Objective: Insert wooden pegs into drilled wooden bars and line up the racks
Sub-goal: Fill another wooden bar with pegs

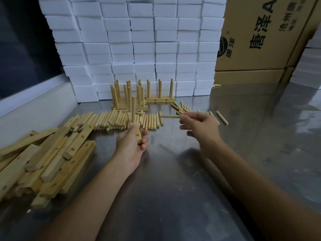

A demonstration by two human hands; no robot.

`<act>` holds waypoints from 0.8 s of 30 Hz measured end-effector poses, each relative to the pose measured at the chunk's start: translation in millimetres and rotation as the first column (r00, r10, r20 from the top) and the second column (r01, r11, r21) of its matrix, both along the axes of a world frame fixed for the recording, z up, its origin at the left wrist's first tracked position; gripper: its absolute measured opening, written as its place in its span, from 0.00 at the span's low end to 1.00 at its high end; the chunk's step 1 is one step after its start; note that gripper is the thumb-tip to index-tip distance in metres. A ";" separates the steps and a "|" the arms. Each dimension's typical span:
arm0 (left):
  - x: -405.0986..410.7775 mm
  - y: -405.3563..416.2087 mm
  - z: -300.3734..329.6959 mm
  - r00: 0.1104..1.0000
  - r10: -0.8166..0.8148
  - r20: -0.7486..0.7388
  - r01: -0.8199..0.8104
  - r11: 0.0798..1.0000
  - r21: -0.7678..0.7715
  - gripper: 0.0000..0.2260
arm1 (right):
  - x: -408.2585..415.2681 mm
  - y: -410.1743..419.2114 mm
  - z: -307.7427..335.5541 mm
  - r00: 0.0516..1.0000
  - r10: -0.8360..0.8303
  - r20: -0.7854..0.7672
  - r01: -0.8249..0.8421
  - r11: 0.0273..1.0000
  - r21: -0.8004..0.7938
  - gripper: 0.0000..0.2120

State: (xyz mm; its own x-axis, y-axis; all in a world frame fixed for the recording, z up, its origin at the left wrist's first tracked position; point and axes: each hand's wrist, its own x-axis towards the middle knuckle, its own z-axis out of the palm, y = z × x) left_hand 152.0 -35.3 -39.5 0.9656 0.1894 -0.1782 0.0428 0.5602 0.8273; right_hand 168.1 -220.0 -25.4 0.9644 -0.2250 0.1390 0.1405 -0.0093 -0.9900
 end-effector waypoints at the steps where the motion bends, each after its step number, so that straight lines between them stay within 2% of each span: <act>1: -0.1 0.2 0.4 1.000 -0.006 -0.006 0.006 1.000 0.003 0.06 | -2.0 -0.8 1.6 1.000 0.017 -0.016 -0.016 0.999 0.035 0.03; 5: -0.4 1.2 1.9 0.999 -0.037 -0.026 0.037 0.999 0.001 0.05 | -4.9 -1.9 2.4 0.994 0.069 -0.086 -0.056 0.988 0.145 0.04; 10: -0.6 4.0 0.6 0.996 -0.086 -0.019 0.085 0.996 -0.036 0.08 | -5.5 -2.1 1.9 0.980 0.161 -0.119 -0.135 0.970 0.204 0.05; 15: -0.1 4.8 -0.6 0.994 -0.110 -0.005 0.110 0.993 -0.038 0.05 | -8.8 4.7 -0.7 0.938 0.321 -0.135 -0.304 0.944 0.128 0.03; 21: -1.9 3.2 1.7 0.995 -0.103 0.000 0.103 0.994 0.020 0.03 | -11.3 13.4 1.7 0.925 0.349 -0.150 -0.320 0.929 0.185 0.14; 24: -1.0 5.4 0.9 0.995 -0.097 -0.005 0.098 0.994 0.056 0.05 | -10.5 16.0 4.0 0.926 0.327 -0.187 -0.270 0.923 0.274 0.13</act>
State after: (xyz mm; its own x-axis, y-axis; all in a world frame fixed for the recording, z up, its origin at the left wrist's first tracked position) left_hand 151.1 -29.9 -38.7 0.9795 0.1042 -0.1725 0.0972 0.5057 0.8572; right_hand 157.6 -204.0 -21.4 0.9907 0.0794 -0.1107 -0.1267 0.2382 -0.9629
